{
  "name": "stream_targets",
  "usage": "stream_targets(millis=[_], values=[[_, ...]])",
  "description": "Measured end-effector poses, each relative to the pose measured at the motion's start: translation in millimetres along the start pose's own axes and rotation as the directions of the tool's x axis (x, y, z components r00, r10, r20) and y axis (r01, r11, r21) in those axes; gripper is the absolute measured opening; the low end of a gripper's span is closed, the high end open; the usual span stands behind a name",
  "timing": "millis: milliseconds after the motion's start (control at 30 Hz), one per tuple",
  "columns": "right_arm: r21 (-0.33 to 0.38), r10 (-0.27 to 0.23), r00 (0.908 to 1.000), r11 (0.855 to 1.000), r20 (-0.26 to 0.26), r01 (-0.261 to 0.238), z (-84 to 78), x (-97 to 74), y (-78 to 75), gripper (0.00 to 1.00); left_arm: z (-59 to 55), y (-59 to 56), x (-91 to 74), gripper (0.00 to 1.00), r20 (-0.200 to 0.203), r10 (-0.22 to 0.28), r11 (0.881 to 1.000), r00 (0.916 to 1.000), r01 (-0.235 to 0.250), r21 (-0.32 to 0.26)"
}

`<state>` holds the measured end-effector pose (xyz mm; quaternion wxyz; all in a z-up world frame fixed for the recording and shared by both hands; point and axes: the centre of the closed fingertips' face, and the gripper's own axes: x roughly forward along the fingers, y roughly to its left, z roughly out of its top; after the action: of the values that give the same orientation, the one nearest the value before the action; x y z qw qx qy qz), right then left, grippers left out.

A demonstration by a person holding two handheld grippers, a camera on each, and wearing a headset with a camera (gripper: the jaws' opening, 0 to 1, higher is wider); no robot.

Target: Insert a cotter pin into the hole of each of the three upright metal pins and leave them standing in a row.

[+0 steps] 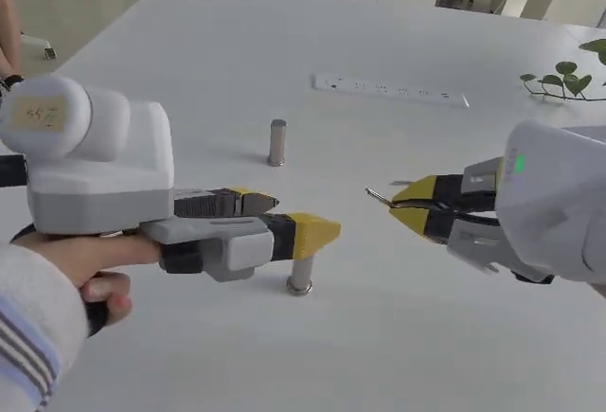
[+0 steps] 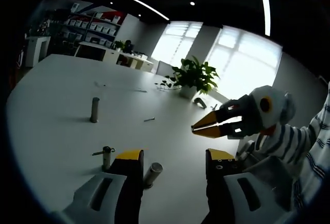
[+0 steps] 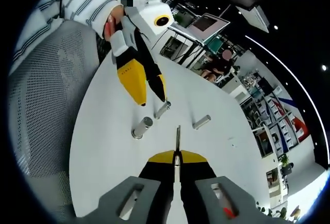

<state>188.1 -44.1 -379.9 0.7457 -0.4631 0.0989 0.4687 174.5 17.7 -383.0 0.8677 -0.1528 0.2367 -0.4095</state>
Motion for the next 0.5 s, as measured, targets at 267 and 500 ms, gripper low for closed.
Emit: stream_targets(millis=[267, 500], values=[[-0.07, 0.044, 0.999, 0.997, -0.01, -0.045, 5.3, 4.6, 16.9, 0.0, -0.5, -12.4, 6.7, 0.28, 0.011, -0.05, 0.995, 0.9987, 0.051, -0.085], [-0.107, 0.066, 0.9978, 0.992, -0.001, -0.066, 15.6, 7.3, 26.5, 0.0, -4.0, -18.9, 9.3, 0.17, 0.003, -0.079, 0.991, 0.9968, 0.079, -0.111]])
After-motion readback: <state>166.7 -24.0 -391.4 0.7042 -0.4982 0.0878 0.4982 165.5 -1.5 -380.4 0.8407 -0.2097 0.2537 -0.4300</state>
